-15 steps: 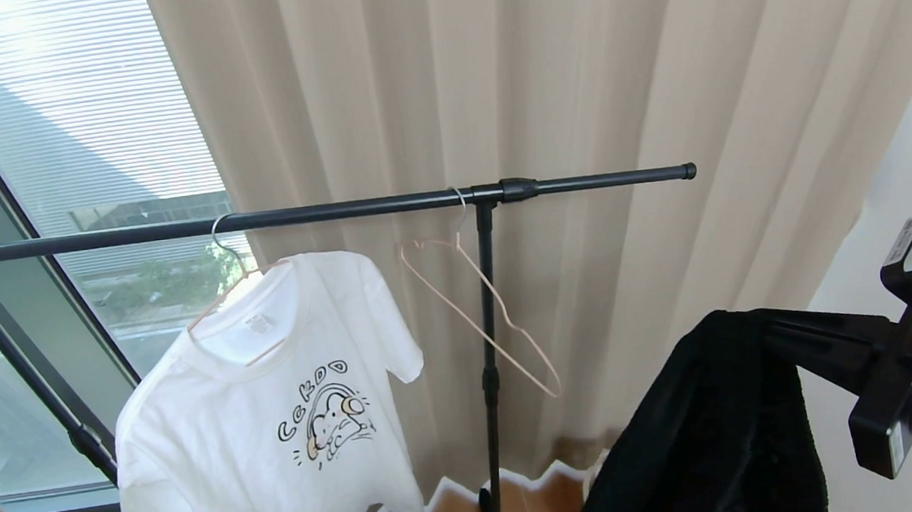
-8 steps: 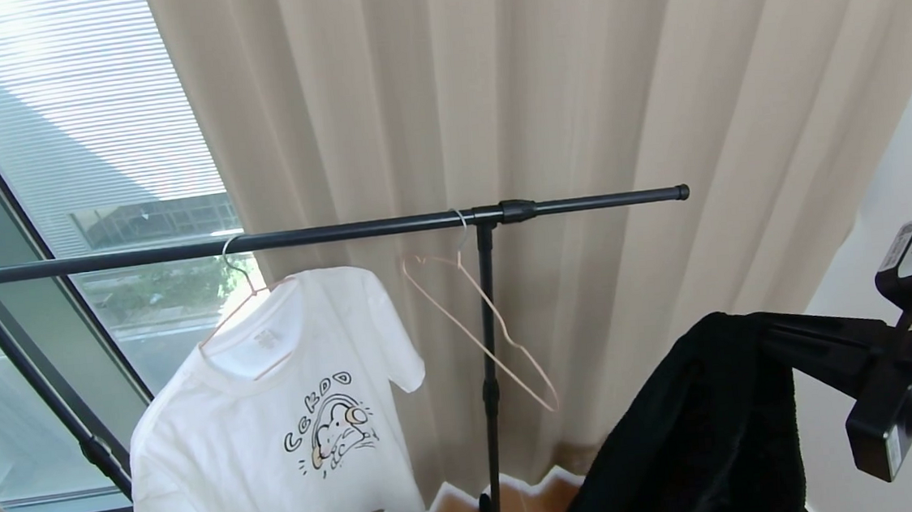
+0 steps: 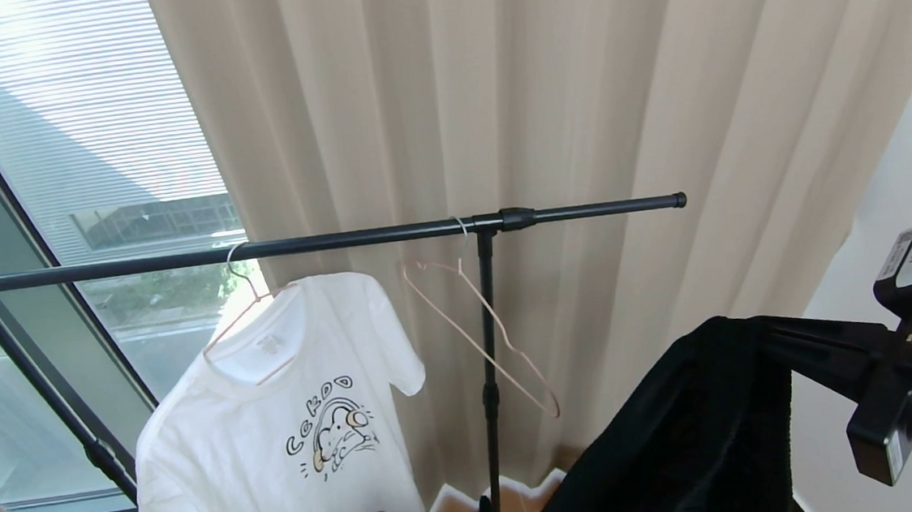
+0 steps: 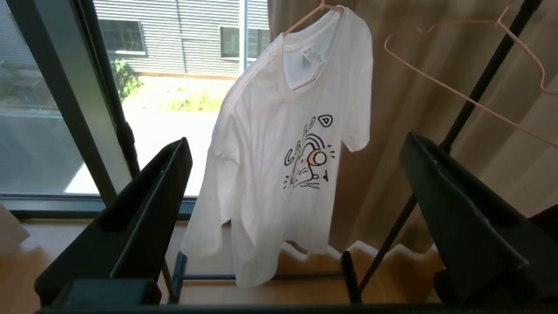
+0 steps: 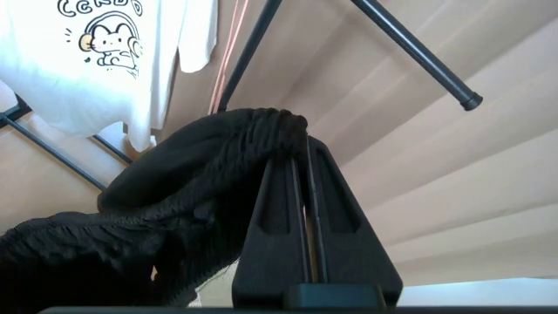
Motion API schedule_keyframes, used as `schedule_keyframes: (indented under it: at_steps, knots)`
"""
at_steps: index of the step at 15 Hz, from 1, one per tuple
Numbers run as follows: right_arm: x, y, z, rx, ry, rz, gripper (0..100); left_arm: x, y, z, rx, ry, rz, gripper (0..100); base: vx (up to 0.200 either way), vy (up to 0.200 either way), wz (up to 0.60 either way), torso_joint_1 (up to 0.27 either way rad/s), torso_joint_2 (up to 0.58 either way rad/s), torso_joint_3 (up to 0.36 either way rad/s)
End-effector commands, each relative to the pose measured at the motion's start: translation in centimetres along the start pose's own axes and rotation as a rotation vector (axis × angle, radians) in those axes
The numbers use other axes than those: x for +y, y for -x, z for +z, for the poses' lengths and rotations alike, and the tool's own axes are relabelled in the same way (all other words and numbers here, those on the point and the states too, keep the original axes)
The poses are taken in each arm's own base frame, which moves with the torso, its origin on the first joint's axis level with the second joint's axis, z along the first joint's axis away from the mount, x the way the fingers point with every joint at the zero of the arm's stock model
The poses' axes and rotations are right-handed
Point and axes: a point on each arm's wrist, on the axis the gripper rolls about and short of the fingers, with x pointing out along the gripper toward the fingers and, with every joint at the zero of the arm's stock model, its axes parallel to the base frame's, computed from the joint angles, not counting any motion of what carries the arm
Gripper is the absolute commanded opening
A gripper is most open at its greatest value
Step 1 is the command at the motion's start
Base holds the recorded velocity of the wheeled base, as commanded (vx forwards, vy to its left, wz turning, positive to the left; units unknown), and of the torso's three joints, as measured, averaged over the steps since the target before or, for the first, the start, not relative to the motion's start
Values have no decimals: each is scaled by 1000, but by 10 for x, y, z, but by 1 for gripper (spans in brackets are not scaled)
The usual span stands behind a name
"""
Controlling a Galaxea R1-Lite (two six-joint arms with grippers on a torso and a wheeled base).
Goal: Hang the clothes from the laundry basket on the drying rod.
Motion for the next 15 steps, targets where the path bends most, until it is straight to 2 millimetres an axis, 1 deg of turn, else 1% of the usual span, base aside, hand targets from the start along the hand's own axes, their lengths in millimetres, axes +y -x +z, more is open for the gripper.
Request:
schedule_keyframes:
  at_steps: [1, 4, 5, 13, 15]
  knots:
    - [0, 4, -2, -8, 17, 0, 0, 0, 0, 0, 1, 0, 1, 100, 0, 0, 0, 0, 0, 0]
    - [-1, 4, -2, -13, 20, -6, 0, 0, 0, 0, 1, 0, 1, 100, 0, 0, 0, 0, 0, 0]
    - [-1, 4, -1, -31, 16, -13, 0, 0, 0, 0, 1, 2, 1, 100, 0, 0, 600, -2, -2, 2]
    - [-1, 4, -1, -39, 12, -20, 0, 0, 0, 0, 1, -1, -1, 100, 0, 0, 0, 0, 0, 0]
    - [-1, 3, -1, -36, 13, -18, 0, 0, 0, 0, 1, 0, -1, 100, -200, 0, 0, 2, 10, 5]
